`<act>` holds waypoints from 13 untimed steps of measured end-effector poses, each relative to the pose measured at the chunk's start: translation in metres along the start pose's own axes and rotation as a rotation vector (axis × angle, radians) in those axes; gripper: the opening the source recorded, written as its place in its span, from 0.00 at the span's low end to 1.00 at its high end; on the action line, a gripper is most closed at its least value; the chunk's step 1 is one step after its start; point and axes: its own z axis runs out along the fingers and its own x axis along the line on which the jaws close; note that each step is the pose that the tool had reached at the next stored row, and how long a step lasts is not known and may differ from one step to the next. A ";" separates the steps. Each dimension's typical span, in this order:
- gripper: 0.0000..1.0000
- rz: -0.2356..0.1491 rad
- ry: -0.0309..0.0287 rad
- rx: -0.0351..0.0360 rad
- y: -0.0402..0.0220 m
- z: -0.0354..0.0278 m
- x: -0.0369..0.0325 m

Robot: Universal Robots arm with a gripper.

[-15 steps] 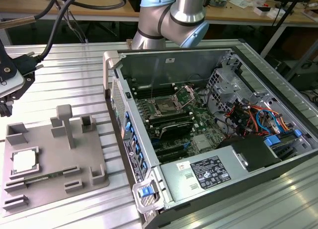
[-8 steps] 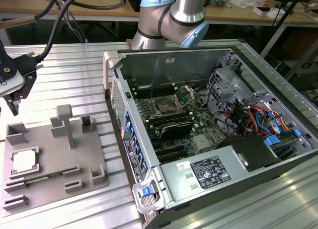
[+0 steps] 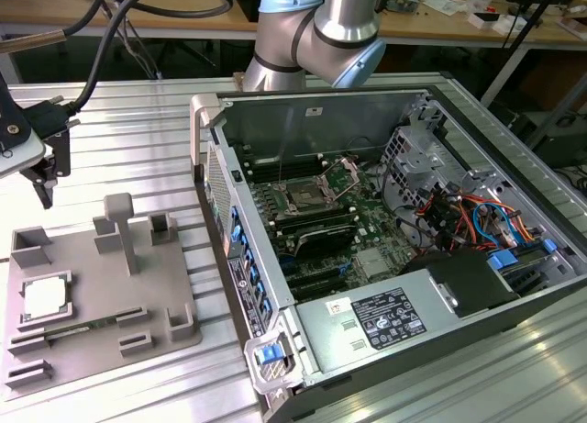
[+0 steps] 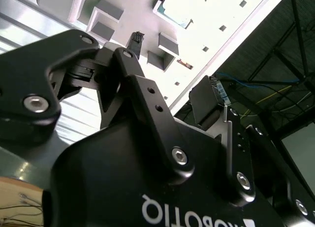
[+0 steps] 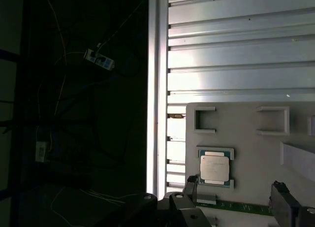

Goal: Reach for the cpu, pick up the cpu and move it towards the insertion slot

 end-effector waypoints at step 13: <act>0.66 0.000 0.0002 0.0001 -0.0002 0.0043 0.0000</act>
